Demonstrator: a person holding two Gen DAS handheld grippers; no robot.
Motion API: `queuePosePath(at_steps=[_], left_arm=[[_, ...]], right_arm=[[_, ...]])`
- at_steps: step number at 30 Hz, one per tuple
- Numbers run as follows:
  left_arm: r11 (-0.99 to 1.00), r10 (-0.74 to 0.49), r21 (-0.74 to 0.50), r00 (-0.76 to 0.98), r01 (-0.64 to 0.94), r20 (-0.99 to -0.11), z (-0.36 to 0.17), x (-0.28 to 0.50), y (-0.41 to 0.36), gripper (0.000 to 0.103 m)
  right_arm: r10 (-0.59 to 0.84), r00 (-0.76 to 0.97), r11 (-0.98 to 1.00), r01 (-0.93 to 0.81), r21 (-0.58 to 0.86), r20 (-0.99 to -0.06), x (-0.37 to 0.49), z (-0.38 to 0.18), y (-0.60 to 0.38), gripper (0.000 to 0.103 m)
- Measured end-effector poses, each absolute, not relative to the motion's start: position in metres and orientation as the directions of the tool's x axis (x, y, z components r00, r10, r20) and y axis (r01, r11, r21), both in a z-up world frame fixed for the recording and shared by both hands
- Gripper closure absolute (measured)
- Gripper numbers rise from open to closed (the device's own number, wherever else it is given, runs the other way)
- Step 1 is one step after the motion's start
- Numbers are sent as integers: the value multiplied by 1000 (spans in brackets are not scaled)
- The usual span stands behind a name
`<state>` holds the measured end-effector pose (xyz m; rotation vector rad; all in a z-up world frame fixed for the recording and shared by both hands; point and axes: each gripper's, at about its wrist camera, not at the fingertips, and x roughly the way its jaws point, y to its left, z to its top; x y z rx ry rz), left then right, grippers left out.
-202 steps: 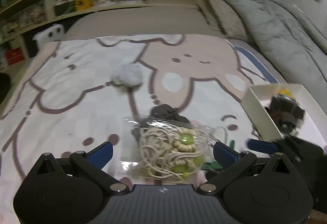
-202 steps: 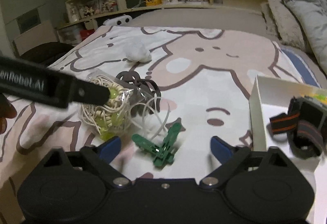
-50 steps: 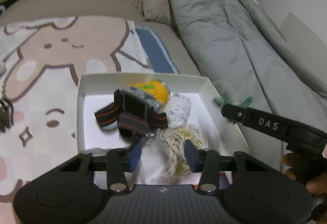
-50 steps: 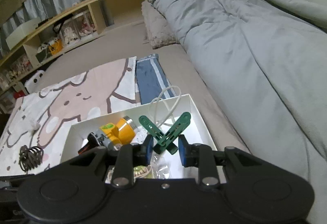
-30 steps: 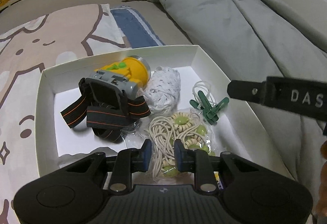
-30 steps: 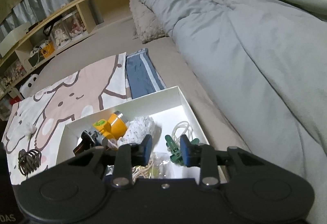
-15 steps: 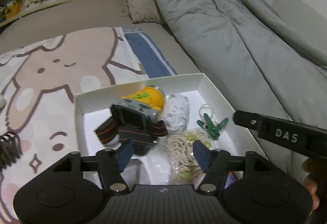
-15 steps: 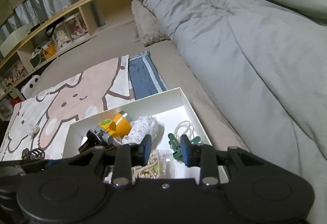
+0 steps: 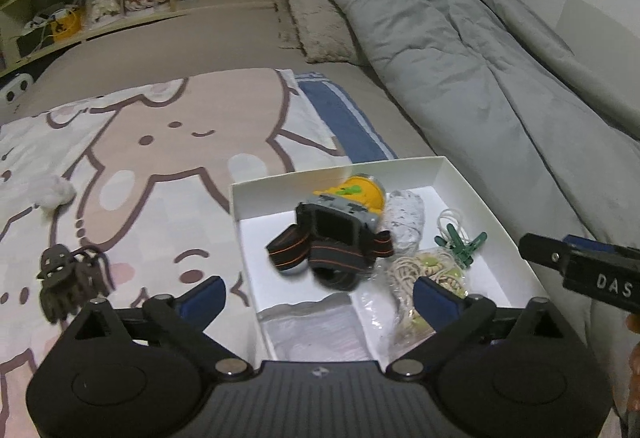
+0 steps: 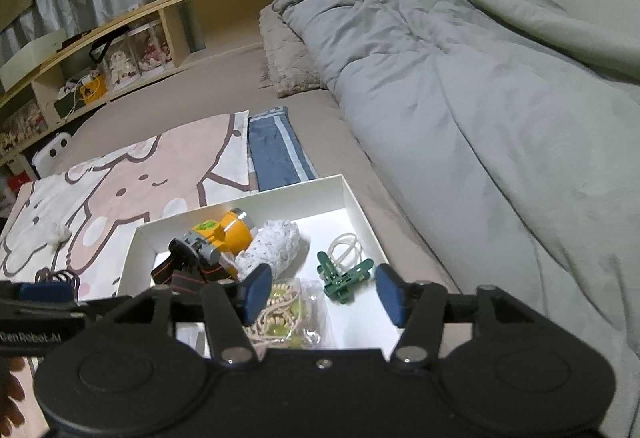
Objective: Organize objects
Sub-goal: 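Lower the bag and clothespin into the tray and open both grippers, then move the left gripper to the dark hair claw clip and close on it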
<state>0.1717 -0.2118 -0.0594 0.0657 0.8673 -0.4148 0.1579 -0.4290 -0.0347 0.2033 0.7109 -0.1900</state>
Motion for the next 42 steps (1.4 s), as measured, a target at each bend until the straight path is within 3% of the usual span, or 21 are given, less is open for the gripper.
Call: queuePosePath(at_steps=[2, 13, 16, 35, 42], left_arm=[[921, -325, -112, 578, 374, -748, -58, 170, -207, 1], [932, -302, -94, 607, 350, -735, -57, 158, -179, 0], [936, -297, -99, 609, 337, -736, -60, 156, -172, 0], [950, -287, -132, 625, 282, -726, -66, 160, -128, 0], [972, -227, -125, 656, 199, -720, -70, 175, -98, 0]], right_arm=[[-111, 741, 967, 235, 101, -662, 154, -32, -423, 31], [-194, 727, 961, 276, 23, -658, 131, -28, -411, 3], [-201, 730, 954, 297, 39, -654, 126, -29, -414, 0], [-204, 723, 958, 287, 18, -660, 127, -34, -402, 0], [-166, 746, 967, 250, 40, -645, 134, -36, -386, 0]])
